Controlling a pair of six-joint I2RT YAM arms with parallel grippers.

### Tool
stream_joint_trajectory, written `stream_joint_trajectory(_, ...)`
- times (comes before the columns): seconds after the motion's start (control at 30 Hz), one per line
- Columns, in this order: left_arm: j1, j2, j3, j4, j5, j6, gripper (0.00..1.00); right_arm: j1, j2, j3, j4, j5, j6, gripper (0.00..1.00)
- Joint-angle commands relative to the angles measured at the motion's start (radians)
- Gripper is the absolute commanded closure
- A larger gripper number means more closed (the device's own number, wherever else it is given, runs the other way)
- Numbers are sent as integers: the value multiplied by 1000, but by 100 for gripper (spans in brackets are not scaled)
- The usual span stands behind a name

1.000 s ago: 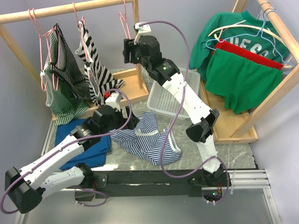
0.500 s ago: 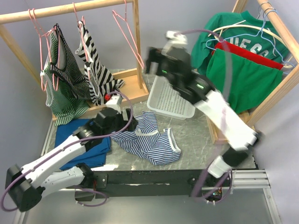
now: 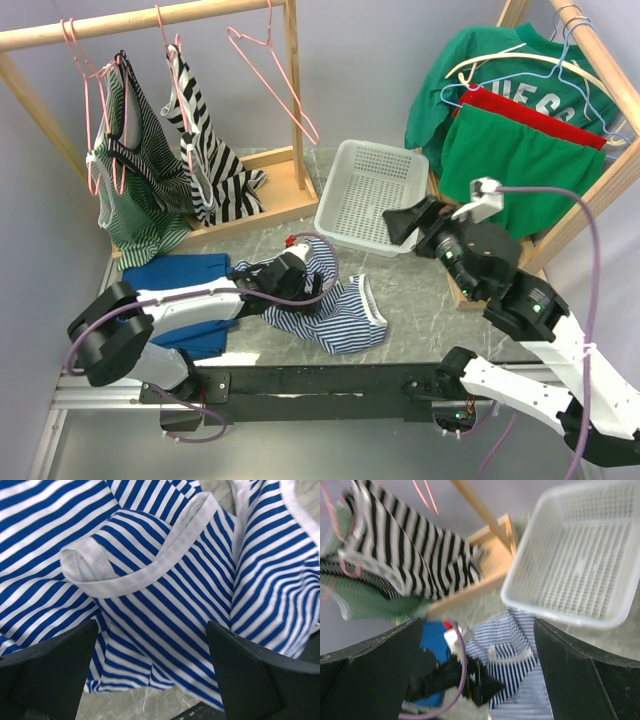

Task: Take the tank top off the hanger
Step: Pick up the tank top from the center of the board.

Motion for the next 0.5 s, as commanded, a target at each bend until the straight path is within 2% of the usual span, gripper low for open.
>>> stream_joint_trajectory(0.0,-8,59,48,76,-39,-10,4,3,-15,-103,-65,-102,112,0)
stream_joint_trajectory(0.17,-8,200,83,65,-40,-7,4,3,-78,-223,-45,-157,172,0)
stream_joint_trajectory(0.27,-8,297,108,59,4,4,4,3,-102,-246,-45,-157,174,0)
stream_joint_trajectory(0.3,-10,316,122,55,33,4,1,3,-107,-246,-50,-150,172,0)
stream_joint_trajectory(0.33,-13,328,123,56,50,6,6,3,-110,-245,-54,-142,166,0)
stream_joint_trajectory(0.4,-30,331,123,73,69,6,27,2,-118,-234,-76,-127,160,0)
stream_joint_trajectory(0.43,-37,322,125,76,66,0,51,3,-121,-232,-82,-119,152,0)
stream_joint_trajectory(0.47,-53,302,129,62,63,-2,63,3,-125,-231,-89,-110,149,0)
